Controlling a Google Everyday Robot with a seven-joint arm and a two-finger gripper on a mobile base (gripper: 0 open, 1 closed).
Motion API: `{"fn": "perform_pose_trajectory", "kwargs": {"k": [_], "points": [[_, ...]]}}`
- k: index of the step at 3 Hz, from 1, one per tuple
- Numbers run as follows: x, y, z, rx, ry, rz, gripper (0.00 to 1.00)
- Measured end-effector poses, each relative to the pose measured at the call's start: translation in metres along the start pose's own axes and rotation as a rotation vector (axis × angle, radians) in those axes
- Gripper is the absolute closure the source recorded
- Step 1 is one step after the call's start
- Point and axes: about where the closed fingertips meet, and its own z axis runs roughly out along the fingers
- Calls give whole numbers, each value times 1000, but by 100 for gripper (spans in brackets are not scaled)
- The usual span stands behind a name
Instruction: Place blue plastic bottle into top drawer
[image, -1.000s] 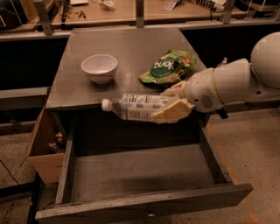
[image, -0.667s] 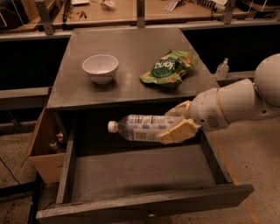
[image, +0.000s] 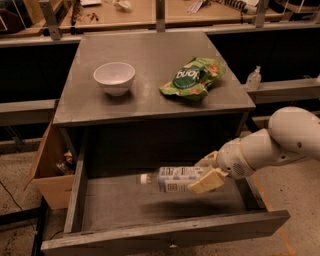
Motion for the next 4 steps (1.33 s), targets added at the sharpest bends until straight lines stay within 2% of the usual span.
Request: {"fn": "perform_pose_trajectory", "kwargs": {"k": [1, 2, 3, 4], "points": [[23, -14, 35, 23, 42, 40, 82], [29, -20, 66, 59, 71, 16, 58], [16, -25, 83, 111, 62, -40, 29], [3, -28, 78, 142, 58, -96, 28]]}}
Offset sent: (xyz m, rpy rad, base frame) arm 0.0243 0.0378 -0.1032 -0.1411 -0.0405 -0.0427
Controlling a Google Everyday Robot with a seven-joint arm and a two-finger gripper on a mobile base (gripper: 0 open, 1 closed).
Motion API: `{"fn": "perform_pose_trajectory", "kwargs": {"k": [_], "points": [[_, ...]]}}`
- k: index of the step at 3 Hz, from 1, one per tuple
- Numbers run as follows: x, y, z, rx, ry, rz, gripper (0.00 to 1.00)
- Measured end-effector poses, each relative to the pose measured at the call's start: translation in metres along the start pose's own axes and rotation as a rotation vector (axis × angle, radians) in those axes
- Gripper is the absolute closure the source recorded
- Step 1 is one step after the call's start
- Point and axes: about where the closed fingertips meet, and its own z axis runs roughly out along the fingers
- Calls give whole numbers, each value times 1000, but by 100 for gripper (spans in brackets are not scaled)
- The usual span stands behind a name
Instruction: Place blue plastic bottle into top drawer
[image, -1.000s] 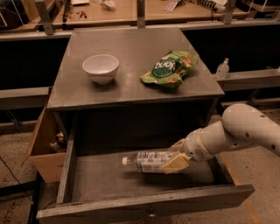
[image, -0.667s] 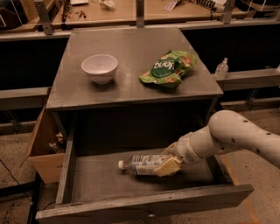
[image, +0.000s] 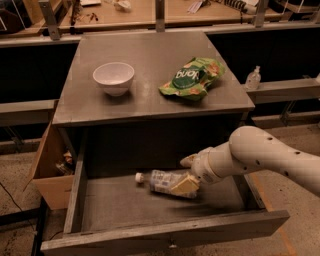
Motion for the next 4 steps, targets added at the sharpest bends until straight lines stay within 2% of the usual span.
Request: {"fn": "perform_pose_trajectory", "kwargs": {"k": [1, 2, 3, 4], "points": [[-19, -10, -22, 32, 7, -97, 44], [-32, -43, -43, 103, -24, -110, 67], [-51, -74, -86, 195, -92, -89, 90], [-82, -87, -140, 228, -217, -87, 100]]}}
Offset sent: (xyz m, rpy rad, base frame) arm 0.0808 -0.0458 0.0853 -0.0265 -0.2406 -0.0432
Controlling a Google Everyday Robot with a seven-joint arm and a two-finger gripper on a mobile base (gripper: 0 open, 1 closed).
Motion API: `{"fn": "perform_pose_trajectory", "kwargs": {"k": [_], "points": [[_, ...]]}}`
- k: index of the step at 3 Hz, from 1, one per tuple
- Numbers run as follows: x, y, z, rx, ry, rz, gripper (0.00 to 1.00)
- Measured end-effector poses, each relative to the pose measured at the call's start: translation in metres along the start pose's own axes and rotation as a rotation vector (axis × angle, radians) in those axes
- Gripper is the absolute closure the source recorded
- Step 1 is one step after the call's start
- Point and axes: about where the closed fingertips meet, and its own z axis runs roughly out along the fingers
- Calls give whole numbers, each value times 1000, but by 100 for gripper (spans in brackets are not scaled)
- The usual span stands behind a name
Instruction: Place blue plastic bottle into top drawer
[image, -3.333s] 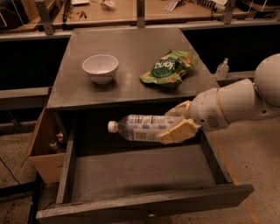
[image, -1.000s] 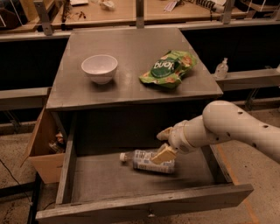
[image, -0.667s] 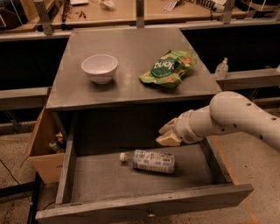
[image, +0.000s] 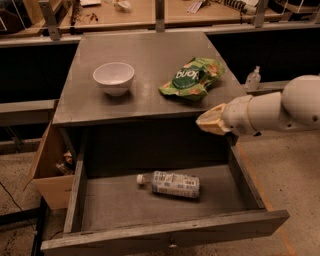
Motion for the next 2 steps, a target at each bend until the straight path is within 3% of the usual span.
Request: {"fn": "perform_pose_trajectory", "kwargs": {"k": [1, 2], "points": [[-62, -12, -57, -1, -200, -16, 100], [-75, -15, -64, 3, -231, -14, 81]]}}
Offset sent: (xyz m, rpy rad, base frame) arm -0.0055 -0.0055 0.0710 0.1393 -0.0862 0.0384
